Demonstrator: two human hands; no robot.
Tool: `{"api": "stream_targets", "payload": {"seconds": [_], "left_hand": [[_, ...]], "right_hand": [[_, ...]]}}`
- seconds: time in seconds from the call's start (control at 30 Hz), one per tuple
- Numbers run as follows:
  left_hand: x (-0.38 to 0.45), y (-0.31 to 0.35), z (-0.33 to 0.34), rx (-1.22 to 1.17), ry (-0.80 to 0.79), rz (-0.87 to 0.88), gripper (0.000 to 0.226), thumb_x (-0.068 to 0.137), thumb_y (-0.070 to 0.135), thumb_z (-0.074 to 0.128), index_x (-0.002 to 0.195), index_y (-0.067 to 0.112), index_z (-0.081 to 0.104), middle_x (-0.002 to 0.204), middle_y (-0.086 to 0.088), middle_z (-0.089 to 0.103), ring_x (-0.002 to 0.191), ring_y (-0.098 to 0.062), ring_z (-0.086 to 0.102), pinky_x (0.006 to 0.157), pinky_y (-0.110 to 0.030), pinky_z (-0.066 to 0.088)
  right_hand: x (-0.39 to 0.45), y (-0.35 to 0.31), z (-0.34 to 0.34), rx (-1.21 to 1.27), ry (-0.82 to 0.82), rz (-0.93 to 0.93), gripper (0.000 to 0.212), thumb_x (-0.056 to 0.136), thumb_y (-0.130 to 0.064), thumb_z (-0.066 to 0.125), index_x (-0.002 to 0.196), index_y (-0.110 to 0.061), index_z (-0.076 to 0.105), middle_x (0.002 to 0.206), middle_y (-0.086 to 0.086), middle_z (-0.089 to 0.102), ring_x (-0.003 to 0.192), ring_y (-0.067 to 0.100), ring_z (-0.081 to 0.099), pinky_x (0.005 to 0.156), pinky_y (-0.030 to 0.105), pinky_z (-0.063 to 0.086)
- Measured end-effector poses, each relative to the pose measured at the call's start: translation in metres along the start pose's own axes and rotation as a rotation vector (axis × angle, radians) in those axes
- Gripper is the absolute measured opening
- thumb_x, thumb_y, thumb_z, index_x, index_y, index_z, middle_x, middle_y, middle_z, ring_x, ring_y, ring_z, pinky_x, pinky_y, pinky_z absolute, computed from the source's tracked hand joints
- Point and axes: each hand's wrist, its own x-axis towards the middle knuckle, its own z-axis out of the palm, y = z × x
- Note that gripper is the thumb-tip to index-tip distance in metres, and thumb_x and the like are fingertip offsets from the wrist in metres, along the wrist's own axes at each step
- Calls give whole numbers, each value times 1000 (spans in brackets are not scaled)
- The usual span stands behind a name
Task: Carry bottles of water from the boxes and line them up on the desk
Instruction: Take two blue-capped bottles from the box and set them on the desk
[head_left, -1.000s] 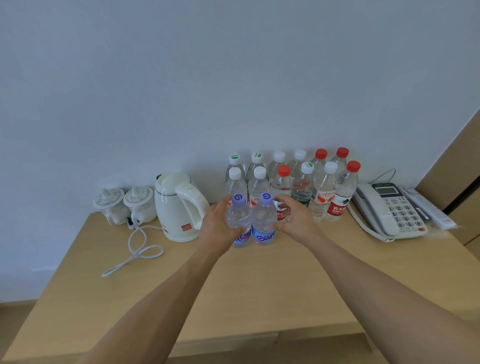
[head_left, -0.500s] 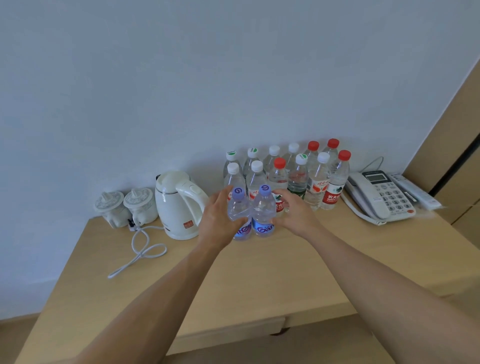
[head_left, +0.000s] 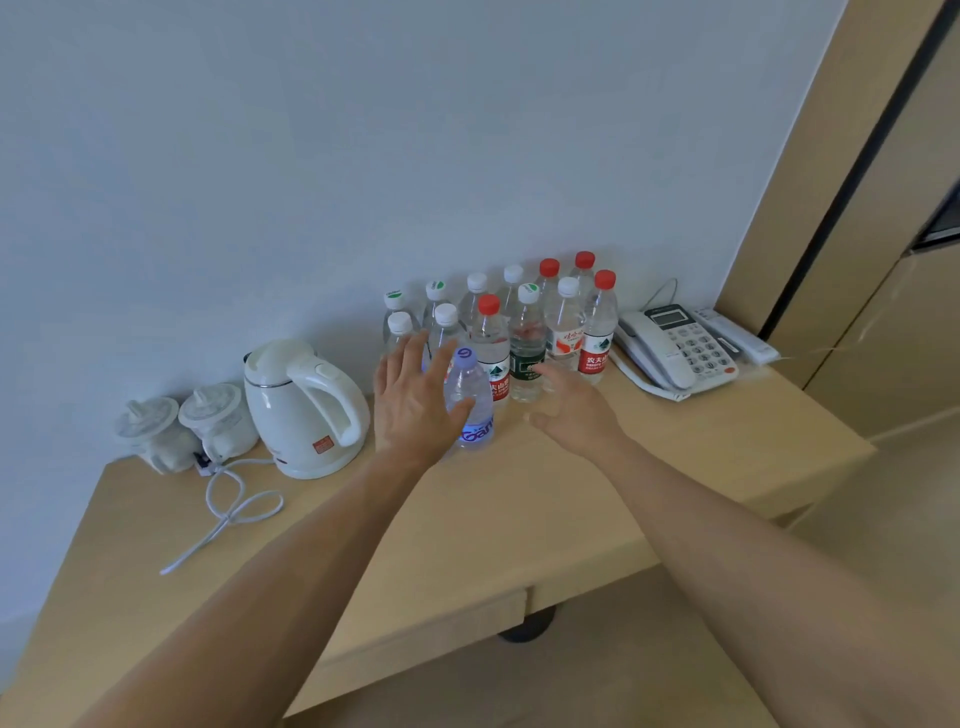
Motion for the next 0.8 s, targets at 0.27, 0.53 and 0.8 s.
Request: {"api": "stream_targets", "payload": {"seconds": [0.27,0.53,0.8], "left_hand": [[7,97,17,7,-124,118,63,89,40,65,147,23,47,147,-3,47,141,-27,36,117,-44,28],[-41,237,50,-7,-364,270,65,93,49,60,150,25,40,153,-4,42,141,-28,37,116,-46,30],[-118,393,91,-16,-569,548,61,97,48,54,151,26,37,151,-7,42,135,-31,42,110,-46,35]], "right_hand": [[-63,58,-73,-168,50,148,71,89,-39,66,151,-35,30,140,11,46,125,30,50,97,40,47],[-175,154,-151,-242,53,410,64,91,-45,60,148,-33,31,136,13,42,121,33,50,95,41,49],[-325,241,-203,-204,154,690,69,87,-47,65,147,-30,37,145,16,43,130,36,47,105,43,45]]}}
